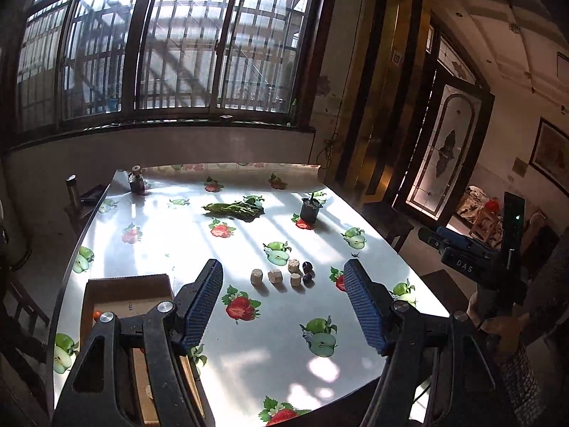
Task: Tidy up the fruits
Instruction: 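Move both tools back over the table toward the beige yam pieces, then close the left tool on a round yam slice while the right tool grips another slice, then carry both yam slices into the box and open both tools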
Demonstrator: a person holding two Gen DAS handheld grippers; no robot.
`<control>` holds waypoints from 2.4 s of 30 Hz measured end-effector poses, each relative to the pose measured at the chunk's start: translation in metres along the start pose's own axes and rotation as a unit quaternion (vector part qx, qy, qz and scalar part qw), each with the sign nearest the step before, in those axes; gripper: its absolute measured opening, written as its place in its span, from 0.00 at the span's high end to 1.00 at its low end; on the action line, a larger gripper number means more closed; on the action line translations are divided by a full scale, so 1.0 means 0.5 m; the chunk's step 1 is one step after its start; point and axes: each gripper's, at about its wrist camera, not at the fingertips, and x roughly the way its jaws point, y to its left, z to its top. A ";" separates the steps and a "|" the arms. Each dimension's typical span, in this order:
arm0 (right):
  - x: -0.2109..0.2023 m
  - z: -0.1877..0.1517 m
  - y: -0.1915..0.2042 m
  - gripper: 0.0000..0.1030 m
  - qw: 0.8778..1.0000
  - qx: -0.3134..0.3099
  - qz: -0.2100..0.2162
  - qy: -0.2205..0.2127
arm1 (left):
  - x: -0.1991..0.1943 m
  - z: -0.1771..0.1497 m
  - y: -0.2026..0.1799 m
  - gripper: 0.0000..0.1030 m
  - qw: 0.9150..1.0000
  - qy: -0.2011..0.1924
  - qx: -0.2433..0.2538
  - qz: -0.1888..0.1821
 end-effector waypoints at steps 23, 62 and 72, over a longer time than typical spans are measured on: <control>0.114 0.200 -0.044 0.24 0.999 -0.004 -0.020 0.050 | 0.254 0.096 0.162 0.17 0.992 0.068 -0.075 0.073; 0.574 -0.180 0.084 0.73 0.969 -0.030 0.156 0.189 | 0.643 -0.162 0.164 0.73 0.972 0.194 -0.124 0.036; 0.496 -0.164 0.166 0.73 0.965 -0.037 0.190 0.178 | 0.346 -0.225 0.389 0.73 0.956 0.124 -0.208 0.166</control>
